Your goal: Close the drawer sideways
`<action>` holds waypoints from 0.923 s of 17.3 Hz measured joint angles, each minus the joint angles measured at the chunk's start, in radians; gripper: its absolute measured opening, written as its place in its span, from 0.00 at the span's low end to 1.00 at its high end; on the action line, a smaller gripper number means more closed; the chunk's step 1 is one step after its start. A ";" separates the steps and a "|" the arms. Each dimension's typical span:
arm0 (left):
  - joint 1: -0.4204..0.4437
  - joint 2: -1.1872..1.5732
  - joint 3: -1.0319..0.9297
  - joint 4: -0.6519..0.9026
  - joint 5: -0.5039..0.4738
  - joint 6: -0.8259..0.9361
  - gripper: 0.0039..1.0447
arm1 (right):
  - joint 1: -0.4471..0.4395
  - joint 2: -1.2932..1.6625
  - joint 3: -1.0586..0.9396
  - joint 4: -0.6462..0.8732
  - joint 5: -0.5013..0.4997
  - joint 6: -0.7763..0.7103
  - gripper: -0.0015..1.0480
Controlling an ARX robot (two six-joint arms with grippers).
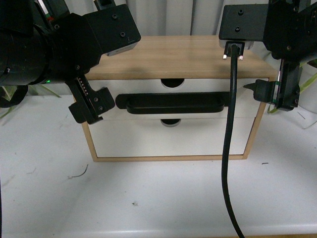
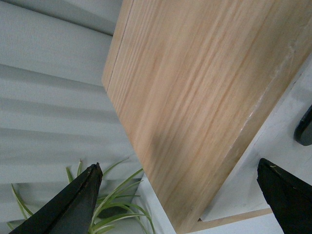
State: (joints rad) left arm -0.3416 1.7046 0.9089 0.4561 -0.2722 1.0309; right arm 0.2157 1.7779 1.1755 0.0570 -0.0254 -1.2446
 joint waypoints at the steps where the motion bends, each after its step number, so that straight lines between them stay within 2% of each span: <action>1: 0.000 0.007 0.000 0.015 -0.002 -0.004 0.94 | 0.000 0.000 0.000 0.006 0.000 0.007 0.94; 5: -0.011 -0.013 -0.027 -0.012 0.011 -0.047 0.94 | 0.000 -0.014 -0.035 0.040 -0.006 0.033 0.94; 6: -0.019 -0.050 -0.048 -0.050 0.035 -0.090 0.94 | 0.006 -0.046 -0.063 0.039 -0.052 0.076 0.94; 9: -0.009 -0.261 -0.092 -0.148 0.100 -0.339 0.94 | 0.010 -0.222 -0.179 0.158 -0.189 0.361 0.94; 10: 0.032 -0.364 -0.127 -0.177 0.122 -0.488 0.94 | -0.020 -0.301 -0.237 0.221 -0.195 0.510 0.94; 13: 0.073 -0.451 -0.170 -0.193 0.126 -0.603 0.94 | -0.060 -0.375 -0.305 0.270 -0.189 0.687 0.94; 16: 0.178 -0.691 -0.325 -0.220 0.102 -0.869 0.94 | -0.135 -0.628 -0.536 0.339 -0.191 1.179 0.94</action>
State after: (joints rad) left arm -0.1635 1.0138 0.5842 0.2356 -0.1703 0.1619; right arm 0.0803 1.1500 0.6399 0.3962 -0.2161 -0.0654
